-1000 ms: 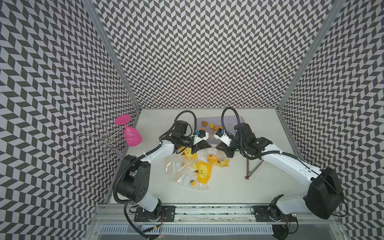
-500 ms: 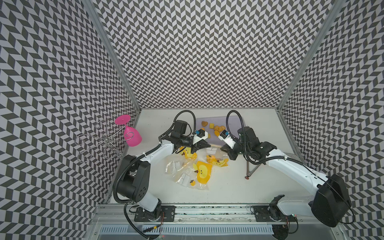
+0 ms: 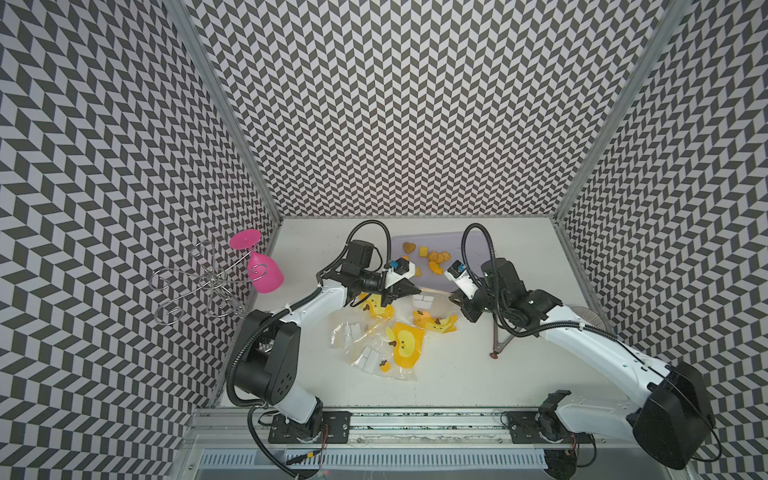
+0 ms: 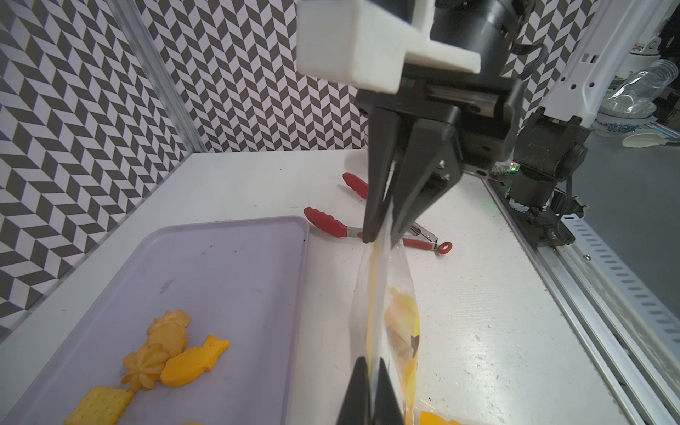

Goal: Put the cookies into a resealable bag to prevent moisture
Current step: Close the ziploc bag at the center of the board, then pick up the ziploc bag from the center of the board.

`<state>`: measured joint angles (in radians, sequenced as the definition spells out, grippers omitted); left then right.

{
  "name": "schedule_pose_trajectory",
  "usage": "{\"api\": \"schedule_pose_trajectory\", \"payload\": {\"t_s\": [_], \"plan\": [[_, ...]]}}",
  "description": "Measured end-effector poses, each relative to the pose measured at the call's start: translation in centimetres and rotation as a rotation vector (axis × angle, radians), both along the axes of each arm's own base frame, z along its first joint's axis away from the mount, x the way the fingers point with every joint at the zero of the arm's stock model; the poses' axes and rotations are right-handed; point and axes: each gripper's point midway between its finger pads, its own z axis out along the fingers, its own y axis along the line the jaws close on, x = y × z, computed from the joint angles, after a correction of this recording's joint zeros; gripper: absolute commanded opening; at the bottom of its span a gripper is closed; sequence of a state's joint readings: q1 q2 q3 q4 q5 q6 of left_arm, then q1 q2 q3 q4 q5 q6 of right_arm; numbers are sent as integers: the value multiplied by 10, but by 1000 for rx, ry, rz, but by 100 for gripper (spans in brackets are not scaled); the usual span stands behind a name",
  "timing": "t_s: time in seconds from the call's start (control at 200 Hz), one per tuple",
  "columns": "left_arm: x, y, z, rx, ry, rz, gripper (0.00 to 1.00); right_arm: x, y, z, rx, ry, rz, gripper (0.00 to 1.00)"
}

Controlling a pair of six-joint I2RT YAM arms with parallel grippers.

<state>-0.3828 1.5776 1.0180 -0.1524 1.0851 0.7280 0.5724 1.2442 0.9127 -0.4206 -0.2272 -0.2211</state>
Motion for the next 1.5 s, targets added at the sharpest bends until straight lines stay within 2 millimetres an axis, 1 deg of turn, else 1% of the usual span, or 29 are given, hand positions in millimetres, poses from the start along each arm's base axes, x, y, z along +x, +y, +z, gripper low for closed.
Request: {"api": "schedule_pose_trajectory", "payload": {"t_s": [0.035,0.05,0.095,0.19,0.225,0.25,0.3,0.36,0.401,0.426,0.451,0.486,0.596,0.641,0.661,0.681,0.716,0.781,0.801,0.886,0.901,1.046,1.166,1.312,1.367,1.407,1.427,1.482,1.497], "plan": [[0,0,0,1,0,1,0,0,-1,-1,-4,5,-9,16],[0,0,0,2,0,2,0,0,-3,-2,-8,7,-15,18],[1,0,0,2,0,3,0,0,-6,-5,-26,12,-23,0],[1,1,-1,4,-2,7,0,-1,-10,-8,-42,23,-31,0],[1,1,-1,4,-2,7,0,-1,-10,-9,-42,28,-36,16],[1,1,-1,4,-1,7,0,-1,-11,-9,-42,29,-40,18],[2,1,-1,5,-2,9,0,-1,-14,-11,-56,29,-50,0],[3,2,-1,6,-2,14,0,-1,-16,-12,-65,33,-57,0],[3,2,-1,6,-3,14,0,-1,-17,-13,-67,36,-62,20],[3,2,-1,7,-3,14,0,-1,-18,-13,-69,39,-70,25],[3,2,-1,6,-2,14,0,0,-20,-14,-76,39,-76,20],[3,2,-1,7,-3,15,0,-1,-22,-15,-86,39,-80,0],[4,3,-1,7,-3,18,0,-1,-28,-16,-96,40,-106,0],[4,3,-1,7,-2,17,0,0,-30,-15,-98,36,-117,14],[4,3,-1,7,-2,17,0,0,-31,-14,-101,32,-125,16],[4,3,-1,7,-2,17,0,1,-33,-14,-104,31,-136,15],[4,3,-1,8,-3,18,0,2,-36,-13,-115,22,-155,0],[5,4,-1,8,-3,20,0,2,-39,-11,-112,21,-167,0],[5,4,-1,8,-3,20,0,2,-39,-10,-112,18,-163,6],[5,3,-1,8,-2,20,0,-3,-32,-6,-85,15,-113,62],[5,3,-1,8,-2,20,0,-4,-31,-5,-78,15,-104,69],[5,4,-1,8,-1,21,0,-7,-8,10,9,-15,13,71],[5,4,-1,8,1,22,0,0,11,18,46,-23,92,71],[5,4,-1,8,1,22,0,17,32,15,33,-1,167,66],[5,4,-1,8,1,22,0,23,36,11,22,10,178,50],[5,4,-1,9,1,22,0,25,38,8,14,16,189,14],[5,4,-1,9,1,22,0,26,39,6,8,16,194,2],[5,4,-2,10,4,25,0,25,38,2,-2,30,197,0],[5,4,-2,11,6,27,7,24,38,1,-5,33,198,0]]}}
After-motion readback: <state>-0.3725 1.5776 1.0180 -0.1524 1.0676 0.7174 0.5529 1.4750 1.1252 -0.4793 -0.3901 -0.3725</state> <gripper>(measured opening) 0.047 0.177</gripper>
